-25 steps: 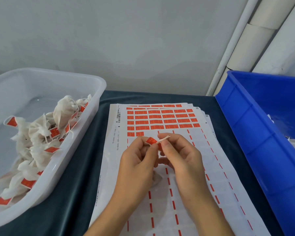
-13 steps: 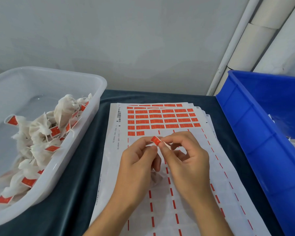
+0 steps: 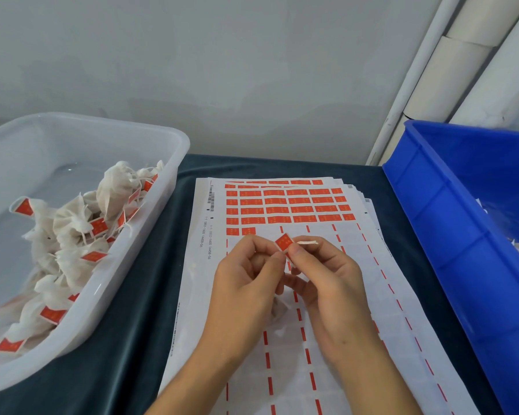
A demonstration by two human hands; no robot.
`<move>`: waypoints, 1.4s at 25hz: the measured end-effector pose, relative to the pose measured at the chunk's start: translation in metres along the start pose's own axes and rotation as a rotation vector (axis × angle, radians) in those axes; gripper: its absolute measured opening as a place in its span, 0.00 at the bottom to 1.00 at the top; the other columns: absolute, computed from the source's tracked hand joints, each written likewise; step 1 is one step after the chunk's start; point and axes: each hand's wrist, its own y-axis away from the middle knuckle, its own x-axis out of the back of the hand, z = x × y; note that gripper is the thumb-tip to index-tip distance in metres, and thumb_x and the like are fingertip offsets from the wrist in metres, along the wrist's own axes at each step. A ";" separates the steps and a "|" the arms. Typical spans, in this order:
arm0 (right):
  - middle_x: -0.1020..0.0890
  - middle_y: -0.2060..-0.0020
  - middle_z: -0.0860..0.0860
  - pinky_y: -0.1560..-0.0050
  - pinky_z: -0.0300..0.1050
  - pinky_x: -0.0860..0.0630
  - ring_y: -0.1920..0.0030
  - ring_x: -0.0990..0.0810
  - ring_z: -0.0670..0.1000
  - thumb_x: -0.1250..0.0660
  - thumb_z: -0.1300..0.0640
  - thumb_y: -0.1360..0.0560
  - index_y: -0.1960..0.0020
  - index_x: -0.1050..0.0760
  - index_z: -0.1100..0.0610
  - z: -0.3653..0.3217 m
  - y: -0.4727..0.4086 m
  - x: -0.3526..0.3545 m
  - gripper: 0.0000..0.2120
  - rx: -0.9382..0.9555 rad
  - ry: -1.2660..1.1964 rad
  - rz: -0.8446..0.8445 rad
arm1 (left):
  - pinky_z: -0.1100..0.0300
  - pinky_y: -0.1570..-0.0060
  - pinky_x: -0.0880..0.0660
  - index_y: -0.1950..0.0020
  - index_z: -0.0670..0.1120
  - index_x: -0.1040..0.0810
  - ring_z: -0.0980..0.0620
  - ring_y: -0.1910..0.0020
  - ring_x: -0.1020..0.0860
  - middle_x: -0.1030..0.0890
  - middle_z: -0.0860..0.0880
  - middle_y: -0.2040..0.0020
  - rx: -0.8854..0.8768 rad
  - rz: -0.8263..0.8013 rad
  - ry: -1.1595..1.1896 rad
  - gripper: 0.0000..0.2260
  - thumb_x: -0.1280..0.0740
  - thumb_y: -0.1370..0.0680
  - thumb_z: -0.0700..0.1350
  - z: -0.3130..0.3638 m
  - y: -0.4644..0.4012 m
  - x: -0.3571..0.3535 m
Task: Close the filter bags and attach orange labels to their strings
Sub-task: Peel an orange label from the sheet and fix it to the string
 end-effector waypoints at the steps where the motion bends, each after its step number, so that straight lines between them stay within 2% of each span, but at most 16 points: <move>1: 0.13 0.54 0.53 0.52 0.48 0.15 0.52 0.13 0.55 0.27 0.47 0.29 0.50 0.13 0.52 0.000 0.000 0.000 0.12 -0.013 -0.017 -0.003 | 0.61 0.70 0.22 0.58 0.52 0.20 0.53 0.72 0.23 0.19 0.48 0.69 -0.002 0.006 -0.011 0.11 0.33 0.17 0.40 0.000 0.000 0.000; 7: 0.13 0.54 0.54 0.50 0.49 0.16 0.52 0.13 0.54 0.28 0.49 0.28 0.50 0.14 0.54 0.000 -0.001 0.002 0.11 -0.041 -0.041 -0.039 | 0.64 0.72 0.24 0.58 0.51 0.19 0.52 0.73 0.23 0.19 0.48 0.69 -0.015 0.033 -0.039 0.09 0.31 0.18 0.43 0.001 0.001 0.000; 11: 0.13 0.53 0.51 0.49 0.53 0.15 0.51 0.14 0.51 0.28 0.50 0.22 0.46 0.14 0.50 0.000 0.000 0.004 0.08 -0.006 0.063 -0.045 | 0.62 0.73 0.24 0.59 0.49 0.19 0.52 0.74 0.25 0.20 0.46 0.69 0.007 0.050 -0.038 0.10 0.31 0.17 0.44 -0.001 -0.001 0.001; 14: 0.13 0.49 0.50 0.49 0.51 0.15 0.47 0.14 0.52 0.29 0.47 0.25 0.42 0.16 0.46 -0.001 0.000 0.003 0.13 0.013 0.098 -0.075 | 0.63 0.73 0.24 0.59 0.50 0.19 0.52 0.74 0.25 0.20 0.46 0.69 0.010 0.055 -0.051 0.10 0.32 0.17 0.44 -0.002 -0.002 0.001; 18: 0.13 0.52 0.52 0.48 0.54 0.15 0.48 0.14 0.55 0.30 0.46 0.26 0.47 0.16 0.51 -0.001 0.000 0.003 0.12 0.023 0.163 -0.077 | 0.64 0.72 0.23 0.59 0.51 0.19 0.53 0.73 0.24 0.19 0.45 0.67 0.028 0.046 -0.045 0.10 0.32 0.17 0.44 -0.002 -0.002 0.001; 24: 0.13 0.56 0.52 0.52 0.48 0.14 0.52 0.13 0.55 0.29 0.53 0.21 0.53 0.15 0.51 0.000 0.000 0.002 0.05 0.061 0.164 -0.011 | 0.60 0.70 0.22 0.55 0.56 0.24 0.50 0.71 0.20 0.19 0.49 0.67 0.013 0.088 -0.110 0.07 0.30 0.18 0.47 -0.005 0.000 -0.002; 26: 0.13 0.57 0.52 0.54 0.46 0.15 0.53 0.13 0.54 0.30 0.56 0.19 0.54 0.15 0.50 0.001 0.000 0.002 0.07 0.060 0.166 0.011 | 0.62 0.70 0.24 0.55 0.56 0.27 0.53 0.71 0.23 0.20 0.50 0.66 -0.038 0.122 -0.141 0.10 0.28 0.19 0.47 -0.006 0.002 -0.003; 29: 0.14 0.58 0.54 0.55 0.44 0.15 0.52 0.14 0.56 0.31 0.58 0.19 0.55 0.15 0.52 0.001 0.000 0.001 0.08 0.038 0.113 0.027 | 0.66 0.68 0.26 0.56 0.55 0.27 0.53 0.66 0.22 0.21 0.53 0.64 -0.225 0.141 -0.256 0.10 0.27 0.20 0.46 -0.006 0.006 -0.004; 32: 0.13 0.57 0.54 0.54 0.44 0.15 0.52 0.13 0.56 0.31 0.57 0.19 0.53 0.15 0.52 0.000 0.001 0.001 0.08 0.023 0.075 0.025 | 0.66 0.65 0.24 0.50 0.58 0.22 0.51 0.60 0.19 0.19 0.59 0.59 -0.379 0.129 -0.352 0.08 0.29 0.20 0.45 -0.004 0.008 -0.006; 35: 0.13 0.56 0.53 0.54 0.43 0.16 0.52 0.13 0.55 0.32 0.58 0.18 0.52 0.14 0.51 -0.002 0.002 0.001 0.09 0.026 0.076 -0.001 | 0.64 0.62 0.22 0.45 0.58 0.19 0.49 0.57 0.17 0.17 0.60 0.57 -0.389 0.150 -0.361 0.07 0.30 0.18 0.46 -0.004 0.008 -0.005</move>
